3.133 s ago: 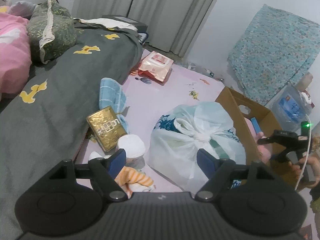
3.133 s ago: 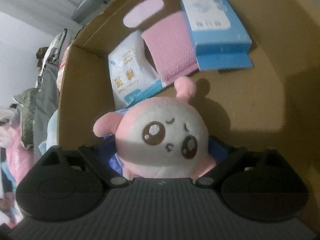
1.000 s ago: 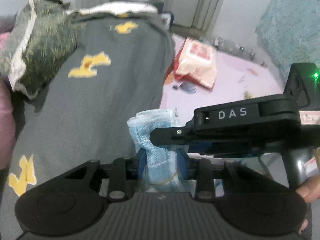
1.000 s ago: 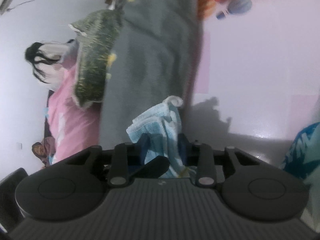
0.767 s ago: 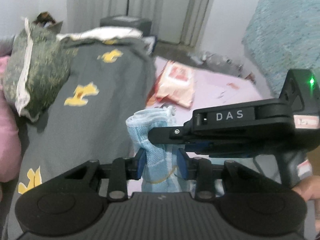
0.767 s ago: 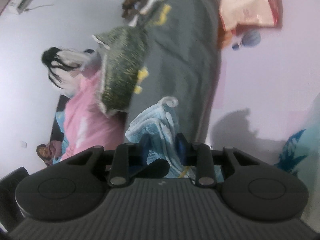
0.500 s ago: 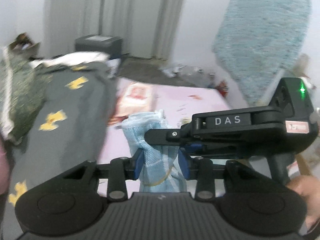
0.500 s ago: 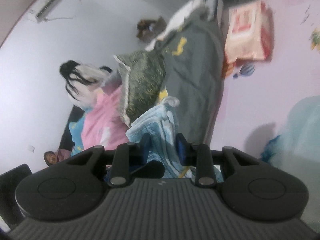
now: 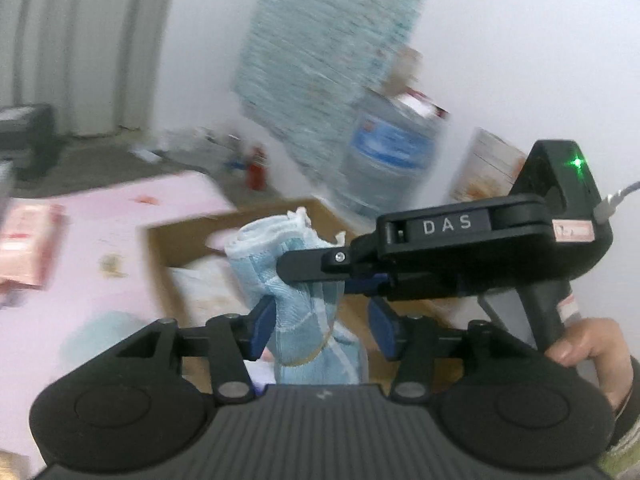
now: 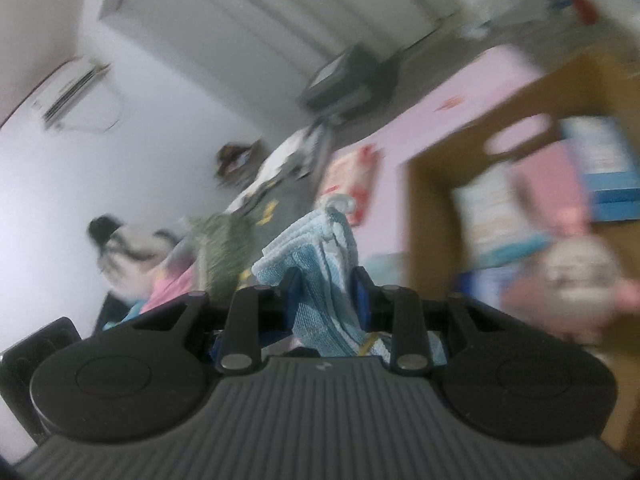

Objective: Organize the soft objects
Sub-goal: 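Carry the light-blue towel into the cardboard box and open the right gripper, then withdraw the right gripper from the box toward the white yogurt cup, then grasp the white yogurt cup with the right gripper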

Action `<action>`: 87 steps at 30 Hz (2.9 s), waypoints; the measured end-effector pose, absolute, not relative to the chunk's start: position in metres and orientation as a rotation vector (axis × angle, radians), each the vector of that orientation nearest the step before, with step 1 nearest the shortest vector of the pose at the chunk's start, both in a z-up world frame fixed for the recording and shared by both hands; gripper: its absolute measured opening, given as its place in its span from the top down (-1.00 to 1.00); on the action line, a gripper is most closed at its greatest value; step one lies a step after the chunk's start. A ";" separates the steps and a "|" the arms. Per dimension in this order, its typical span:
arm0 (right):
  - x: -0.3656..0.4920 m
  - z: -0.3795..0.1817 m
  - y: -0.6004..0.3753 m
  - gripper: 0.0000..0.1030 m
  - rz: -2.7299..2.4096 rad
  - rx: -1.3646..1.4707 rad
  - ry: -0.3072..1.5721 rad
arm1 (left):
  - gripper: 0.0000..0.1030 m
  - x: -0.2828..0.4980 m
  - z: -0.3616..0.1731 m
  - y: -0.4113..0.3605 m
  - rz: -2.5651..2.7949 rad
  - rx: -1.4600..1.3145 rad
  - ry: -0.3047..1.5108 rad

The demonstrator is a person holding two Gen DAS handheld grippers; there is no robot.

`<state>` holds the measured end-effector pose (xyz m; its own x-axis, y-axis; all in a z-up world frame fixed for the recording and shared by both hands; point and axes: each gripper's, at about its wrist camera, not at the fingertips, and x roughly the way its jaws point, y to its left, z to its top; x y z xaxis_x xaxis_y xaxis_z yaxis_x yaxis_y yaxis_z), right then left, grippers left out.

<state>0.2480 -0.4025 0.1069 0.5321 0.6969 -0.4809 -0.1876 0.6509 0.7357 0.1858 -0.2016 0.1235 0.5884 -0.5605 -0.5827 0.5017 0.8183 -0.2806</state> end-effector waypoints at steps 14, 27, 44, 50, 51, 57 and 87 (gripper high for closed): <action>0.237 0.025 -0.512 0.65 0.196 0.541 0.936 | -0.29 0.195 0.059 -0.201 -0.639 -0.144 0.863; 0.267 0.040 -0.506 0.58 0.164 0.476 0.856 | -0.60 0.158 0.078 -0.127 -0.468 -0.154 0.745; 0.209 0.080 -0.389 -0.31 0.607 0.544 0.749 | -0.74 0.064 0.026 0.056 0.130 -0.380 0.702; 0.220 0.075 -0.317 -0.31 0.752 0.521 0.804 | -0.74 0.029 0.008 0.073 0.210 -0.421 0.689; 0.220 0.074 -0.304 -0.31 0.778 0.522 0.818 | -0.74 0.027 0.005 0.073 0.221 -0.413 0.697; 0.218 0.059 -0.226 -0.31 0.927 0.485 0.915 | -0.62 0.012 -0.008 0.064 0.252 -0.363 0.713; 0.207 -0.019 -0.030 -0.32 0.943 0.020 1.145 | -0.25 0.032 -0.022 0.044 0.127 -0.351 0.696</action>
<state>0.2066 -0.0300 -0.0189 0.0870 0.6428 -0.7611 -0.6241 0.6307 0.4613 0.0318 0.0441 -0.0220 0.7626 -0.0016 -0.6469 -0.2304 0.9337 -0.2739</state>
